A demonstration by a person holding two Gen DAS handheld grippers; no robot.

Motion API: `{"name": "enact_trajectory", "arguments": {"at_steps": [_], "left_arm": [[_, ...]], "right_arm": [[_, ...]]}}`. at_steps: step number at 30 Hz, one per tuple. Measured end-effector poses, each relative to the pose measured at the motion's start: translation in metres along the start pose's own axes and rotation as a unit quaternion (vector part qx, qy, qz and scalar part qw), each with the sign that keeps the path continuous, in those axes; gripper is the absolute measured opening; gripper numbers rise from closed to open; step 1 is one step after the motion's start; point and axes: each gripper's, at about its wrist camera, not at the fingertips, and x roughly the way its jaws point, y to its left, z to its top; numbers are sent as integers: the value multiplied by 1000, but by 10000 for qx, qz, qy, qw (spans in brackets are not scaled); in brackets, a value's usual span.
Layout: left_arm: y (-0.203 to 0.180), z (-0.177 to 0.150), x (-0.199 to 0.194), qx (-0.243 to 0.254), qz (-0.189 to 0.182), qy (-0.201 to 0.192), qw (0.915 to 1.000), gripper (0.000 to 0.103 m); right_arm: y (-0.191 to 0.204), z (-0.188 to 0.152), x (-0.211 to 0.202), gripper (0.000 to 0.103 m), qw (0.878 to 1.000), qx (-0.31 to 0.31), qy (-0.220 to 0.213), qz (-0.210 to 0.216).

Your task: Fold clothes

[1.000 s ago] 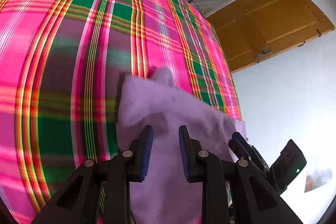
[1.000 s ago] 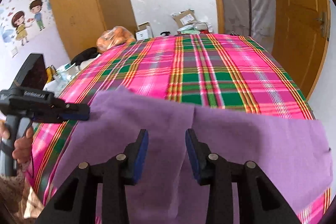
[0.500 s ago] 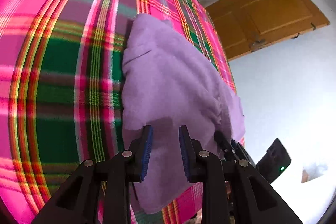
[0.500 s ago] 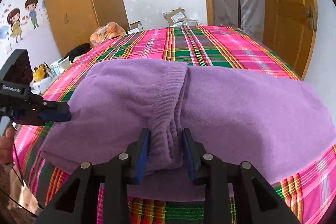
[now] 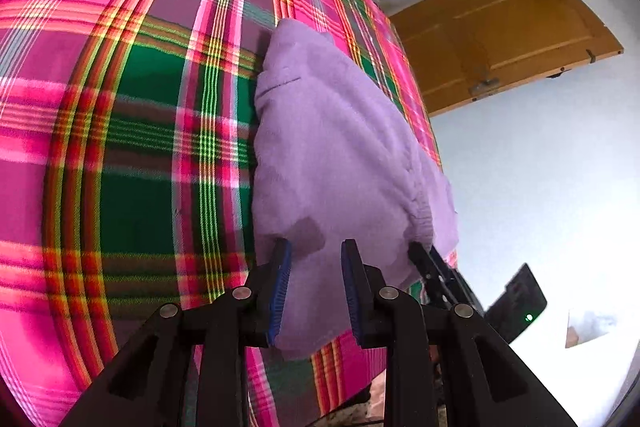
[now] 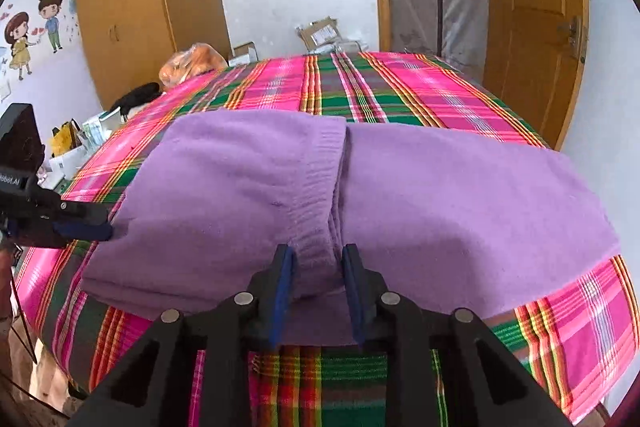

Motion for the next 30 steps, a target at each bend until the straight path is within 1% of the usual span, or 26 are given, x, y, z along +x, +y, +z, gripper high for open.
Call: {"name": "enact_trajectory", "arguments": {"at_steps": [1, 4, 5, 6, 8, 10, 11, 12, 13, 14, 17, 22, 27, 28, 30], "left_arm": [[0, -1, 0, -12, 0, 13, 10000, 27], [2, -6, -3, 0, -5, 45, 10000, 27], [5, -7, -4, -5, -15, 41, 10000, 27], [7, -9, -6, -9, -23, 37, 10000, 27], [9, -12, -7, -14, 4, 49, 10000, 27], [11, -14, -6, -43, 50, 97, 9999, 28], [13, -16, -5, -65, 76, 132, 9999, 29], [14, -17, -4, -86, 95, 166, 9998, 30], [15, -18, -4, -96, 62, 192, 9997, 30], [17, -20, -3, -104, 32, 215, 9997, 32], [17, -23, -4, -106, 0, 227, 9997, 32], [15, -25, 0, -174, -87, 251, 9995, 33], [22, -21, 5, -394, -308, 311, 9983, 33], [22, -20, 6, -438, -350, 330, 9979, 33], [26, -15, 8, -519, -427, 380, 9970, 33]], "right_arm": [[4, 2, -3, 26, 9999, -65, 18, -124], [16, 2, -24, 26, 9978, -205, -383, -497], [18, 2, -31, 26, 9971, -187, -491, -554], [20, 1, -37, 26, 9968, -101, -592, -520], [25, -1, -43, 26, 9965, -99, -773, -309], [33, -1, -35, 26, 9965, -283, -704, -345], [33, -3, -27, 26, 9976, -276, -536, -349], [32, -5, -17, 26, 9986, -224, -323, -339], [30, -7, -13, 26, 9991, -169, -203, -344], [28, -8, -11, 26, 9992, -111, -119, -354], [21, -13, -6, 26, 9992, 60, 133, -385], [53, -12, -9, 26, 9991, -382, 33, 159], [88, -11, -13, 27, 9935, -867, -98, 737], [95, -11, -14, 29, 9916, -963, -125, 853], [108, -10, -15, 37, 9872, -1155, -177, 1083]]}}
